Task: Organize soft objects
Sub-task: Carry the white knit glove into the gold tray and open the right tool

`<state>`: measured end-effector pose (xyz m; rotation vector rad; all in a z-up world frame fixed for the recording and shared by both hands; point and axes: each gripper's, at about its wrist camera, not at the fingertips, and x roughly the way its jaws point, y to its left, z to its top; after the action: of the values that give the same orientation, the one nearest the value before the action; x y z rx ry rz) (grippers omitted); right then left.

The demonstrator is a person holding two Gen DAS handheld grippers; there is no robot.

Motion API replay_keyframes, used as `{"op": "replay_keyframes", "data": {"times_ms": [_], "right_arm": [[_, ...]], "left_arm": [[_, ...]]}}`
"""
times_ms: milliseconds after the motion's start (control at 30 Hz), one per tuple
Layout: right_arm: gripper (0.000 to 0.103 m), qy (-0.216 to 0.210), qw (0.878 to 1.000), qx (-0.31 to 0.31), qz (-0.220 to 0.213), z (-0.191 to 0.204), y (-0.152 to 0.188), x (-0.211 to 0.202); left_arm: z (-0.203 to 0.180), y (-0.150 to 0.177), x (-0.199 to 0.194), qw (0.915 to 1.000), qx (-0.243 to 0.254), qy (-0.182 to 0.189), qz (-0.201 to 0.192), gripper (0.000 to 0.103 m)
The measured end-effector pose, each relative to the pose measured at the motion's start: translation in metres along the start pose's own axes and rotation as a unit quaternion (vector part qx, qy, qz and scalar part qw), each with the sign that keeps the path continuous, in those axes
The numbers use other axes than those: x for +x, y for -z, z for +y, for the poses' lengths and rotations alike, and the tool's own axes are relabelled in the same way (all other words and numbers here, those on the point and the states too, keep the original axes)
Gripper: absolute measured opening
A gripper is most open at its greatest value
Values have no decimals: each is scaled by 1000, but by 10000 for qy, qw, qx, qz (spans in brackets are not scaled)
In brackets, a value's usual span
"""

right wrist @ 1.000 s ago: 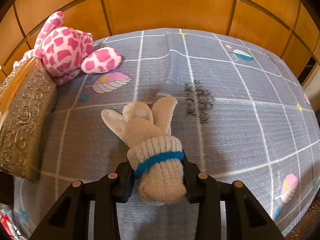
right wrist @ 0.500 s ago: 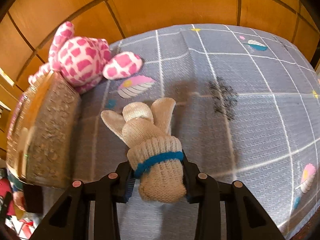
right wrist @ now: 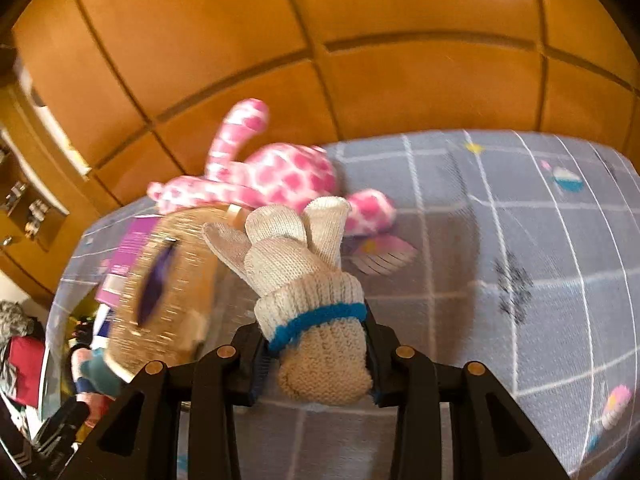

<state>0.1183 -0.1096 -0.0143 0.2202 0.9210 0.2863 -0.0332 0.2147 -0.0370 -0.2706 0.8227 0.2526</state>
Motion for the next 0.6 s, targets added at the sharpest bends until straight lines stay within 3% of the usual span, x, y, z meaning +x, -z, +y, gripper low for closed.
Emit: {"op": "replay_keyframes", "data": {"times_ms": [300,600], "right_arm": [[37,-658,9962,-559,-119,66,-14,-6],[37,-1373,9777,-1566,281,166,11,9]], "left_arm": [[32,1,-15,9989,-319,-315,-147,66],[63,0,-23,9952,-721,-596,-274,66]]}}
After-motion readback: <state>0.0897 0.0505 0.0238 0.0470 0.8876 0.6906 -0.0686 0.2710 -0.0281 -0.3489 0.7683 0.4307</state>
